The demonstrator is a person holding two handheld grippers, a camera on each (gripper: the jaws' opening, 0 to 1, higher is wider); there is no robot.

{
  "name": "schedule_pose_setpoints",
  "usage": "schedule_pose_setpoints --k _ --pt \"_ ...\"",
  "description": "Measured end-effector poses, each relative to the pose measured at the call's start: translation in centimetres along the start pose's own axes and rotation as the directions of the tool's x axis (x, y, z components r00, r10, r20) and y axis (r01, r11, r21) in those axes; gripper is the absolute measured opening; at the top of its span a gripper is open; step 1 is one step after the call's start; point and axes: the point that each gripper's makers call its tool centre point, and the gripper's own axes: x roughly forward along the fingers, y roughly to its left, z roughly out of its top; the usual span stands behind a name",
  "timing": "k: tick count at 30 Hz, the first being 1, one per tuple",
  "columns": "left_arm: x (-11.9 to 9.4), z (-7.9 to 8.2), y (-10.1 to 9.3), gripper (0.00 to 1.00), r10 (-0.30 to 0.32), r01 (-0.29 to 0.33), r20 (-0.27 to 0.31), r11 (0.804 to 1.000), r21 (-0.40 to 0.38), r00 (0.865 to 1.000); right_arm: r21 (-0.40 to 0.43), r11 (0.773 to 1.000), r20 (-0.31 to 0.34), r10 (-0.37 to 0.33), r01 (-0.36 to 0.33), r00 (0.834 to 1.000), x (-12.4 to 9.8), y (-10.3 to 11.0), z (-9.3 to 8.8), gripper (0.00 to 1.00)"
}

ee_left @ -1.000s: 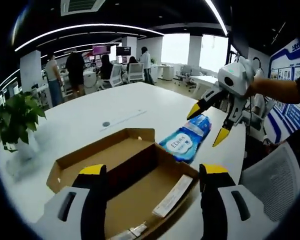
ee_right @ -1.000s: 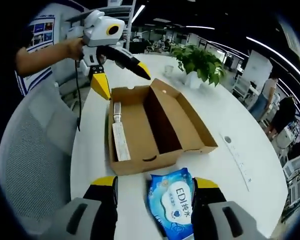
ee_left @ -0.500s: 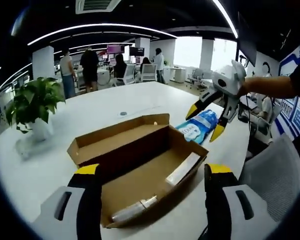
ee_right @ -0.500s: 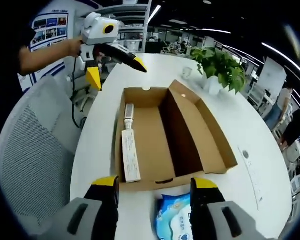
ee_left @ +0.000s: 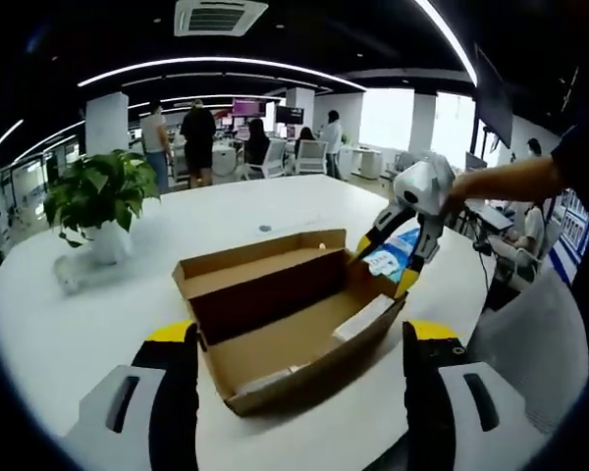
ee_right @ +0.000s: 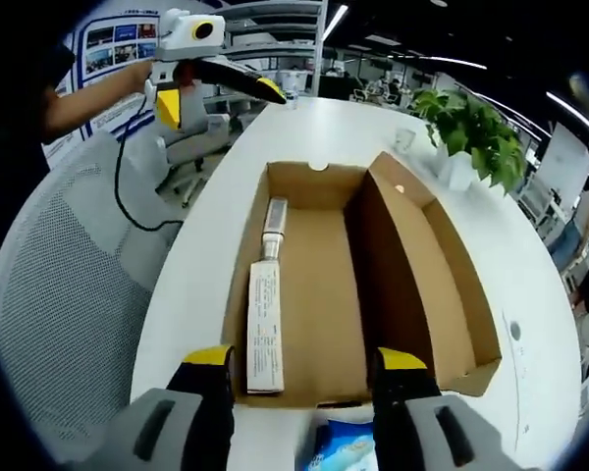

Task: Operate the shoe box by opening the lid, removing the specified soft item, and placing it in the target area until the item is outside and the box remains undamaged.

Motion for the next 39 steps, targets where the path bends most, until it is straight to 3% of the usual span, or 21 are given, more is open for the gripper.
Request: schedule_pose_setpoints --k 9,18,25,30,39 --pt "-2.6 -1.5 0.7 0.88 0.045 -0.045 -0.001 0.998 -0.037 0.999 -0.015 0.995 -0.022 0.096 -0.096 0.995 2.2 0.7 0.1 0.52" --pt "-3.5 -2.5 0.8 0.87 0.077 -0.076 0.004 0.995 -0.064 0.997 -0.037 0.993 -0.045 0.113 -0.115 0.993 3.8 0.9 -0.4 0.50" --pt "-3.7 -3.8 0.4 0.87 0.087 -0.087 -0.011 0.993 -0.078 0.996 -0.072 0.988 -0.025 0.136 -0.138 0.990 4.0 1.7 0.3 0.36" --pt "-4.2 -3.8 -0.4 0.87 0.092 -0.092 -0.002 0.993 -0.073 0.996 -0.091 0.988 -0.029 0.120 -0.122 0.992 4.1 1.7 0.5 0.15" --pt "-4.4 -3.4 -0.2 0.86 0.097 -0.095 0.022 0.993 -0.077 0.995 -0.083 0.991 -0.016 0.100 -0.101 0.995 3.9 1.7 0.9 0.13"
